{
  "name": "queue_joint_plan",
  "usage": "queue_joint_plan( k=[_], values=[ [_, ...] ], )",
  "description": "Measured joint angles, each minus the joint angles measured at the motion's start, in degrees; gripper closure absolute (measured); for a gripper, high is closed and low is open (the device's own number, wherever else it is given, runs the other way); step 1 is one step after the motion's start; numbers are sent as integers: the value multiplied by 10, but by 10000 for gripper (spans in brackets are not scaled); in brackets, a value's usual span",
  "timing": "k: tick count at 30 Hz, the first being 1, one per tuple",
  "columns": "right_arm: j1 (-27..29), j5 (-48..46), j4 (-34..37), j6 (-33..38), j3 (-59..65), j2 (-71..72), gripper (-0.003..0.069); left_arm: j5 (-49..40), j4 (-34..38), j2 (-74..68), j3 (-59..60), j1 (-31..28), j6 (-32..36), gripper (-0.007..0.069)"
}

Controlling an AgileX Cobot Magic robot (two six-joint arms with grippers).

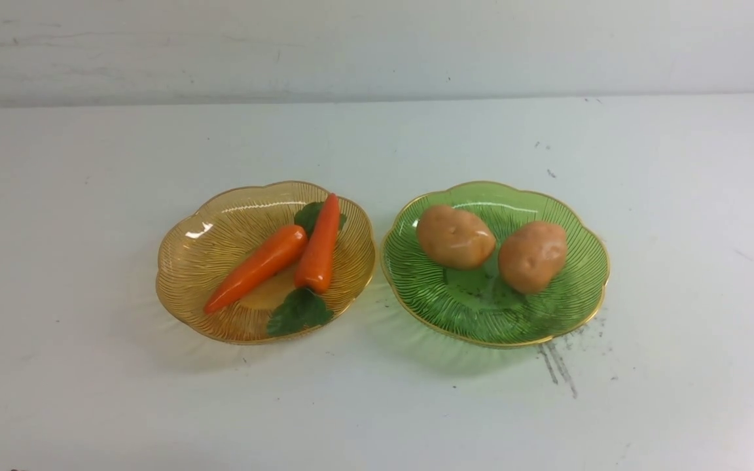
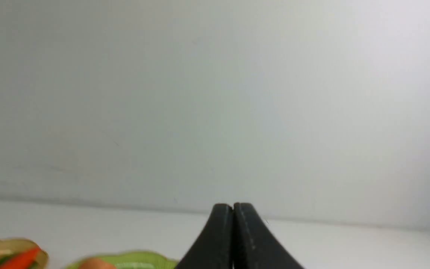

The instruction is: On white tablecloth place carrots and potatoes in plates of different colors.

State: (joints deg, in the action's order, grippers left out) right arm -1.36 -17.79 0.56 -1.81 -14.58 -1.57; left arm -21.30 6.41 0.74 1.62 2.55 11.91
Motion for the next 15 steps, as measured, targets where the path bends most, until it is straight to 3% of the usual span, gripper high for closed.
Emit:
queue_joint_plan(
  k=[5,15],
  values=[
    [54,-7,1,0,147,20,674,0,0,0,0,0,0,628],
    [58,-41,9,0,160,20,674,-1,0,0,0,0,0,628]
  ],
)
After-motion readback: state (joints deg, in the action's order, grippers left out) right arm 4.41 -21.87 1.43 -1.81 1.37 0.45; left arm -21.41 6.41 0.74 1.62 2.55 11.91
